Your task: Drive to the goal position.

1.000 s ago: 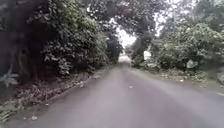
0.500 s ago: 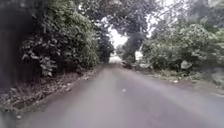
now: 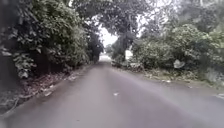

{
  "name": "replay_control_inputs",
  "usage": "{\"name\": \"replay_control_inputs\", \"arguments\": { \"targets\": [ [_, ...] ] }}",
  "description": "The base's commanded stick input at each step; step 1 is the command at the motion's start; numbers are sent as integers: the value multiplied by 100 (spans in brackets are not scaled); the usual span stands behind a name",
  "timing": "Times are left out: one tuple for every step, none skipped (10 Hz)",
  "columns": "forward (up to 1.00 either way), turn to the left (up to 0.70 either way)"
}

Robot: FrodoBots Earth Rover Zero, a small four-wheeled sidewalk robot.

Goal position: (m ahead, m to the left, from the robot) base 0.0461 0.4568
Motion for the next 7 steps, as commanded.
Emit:
{"name": "replay_control_inputs", "arguments": {
  "targets": [
    [70, 5],
    [70, 8],
    [70, 10],
    [70, 13],
    [70, 15],
    [70, 17],
    [70, 20]
  ]
}}
